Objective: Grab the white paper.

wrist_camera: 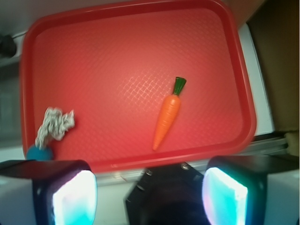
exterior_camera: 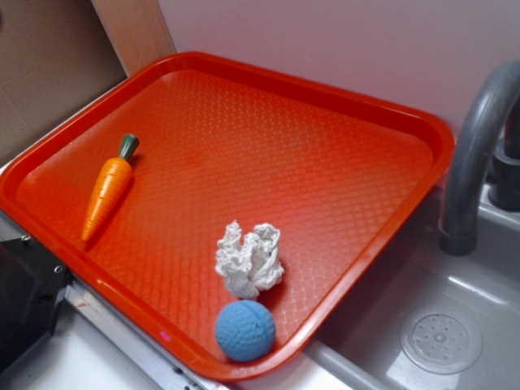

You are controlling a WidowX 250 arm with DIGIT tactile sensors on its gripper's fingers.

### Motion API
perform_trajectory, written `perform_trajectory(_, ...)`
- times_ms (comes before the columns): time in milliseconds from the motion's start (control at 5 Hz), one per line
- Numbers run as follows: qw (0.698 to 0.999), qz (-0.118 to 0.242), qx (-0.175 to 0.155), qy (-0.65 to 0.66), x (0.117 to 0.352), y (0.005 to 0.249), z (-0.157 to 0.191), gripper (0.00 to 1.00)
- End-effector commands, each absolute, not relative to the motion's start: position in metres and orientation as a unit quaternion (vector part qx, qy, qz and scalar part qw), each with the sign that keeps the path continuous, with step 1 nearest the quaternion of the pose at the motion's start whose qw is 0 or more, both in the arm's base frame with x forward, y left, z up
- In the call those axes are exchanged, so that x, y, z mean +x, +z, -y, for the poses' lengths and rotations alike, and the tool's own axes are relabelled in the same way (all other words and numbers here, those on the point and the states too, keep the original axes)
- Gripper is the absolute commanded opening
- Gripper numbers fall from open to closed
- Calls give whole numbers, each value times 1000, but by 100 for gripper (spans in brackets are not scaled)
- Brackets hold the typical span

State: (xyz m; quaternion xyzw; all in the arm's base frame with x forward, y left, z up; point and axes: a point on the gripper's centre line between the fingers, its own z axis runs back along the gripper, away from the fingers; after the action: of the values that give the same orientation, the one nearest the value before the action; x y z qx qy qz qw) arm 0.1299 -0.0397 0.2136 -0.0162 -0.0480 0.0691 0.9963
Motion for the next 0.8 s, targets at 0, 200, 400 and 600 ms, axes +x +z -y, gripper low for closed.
perform_trajectory(0,990,96,3,103,160,170,106,100)
perform_trajectory(200,992,83,-13,92,173,136,141,100)
perform_trajectory(400,994,53,-39,83,182,101,166,100)
perform_trajectory(600,996,26,-55,58,184,76,182,100)
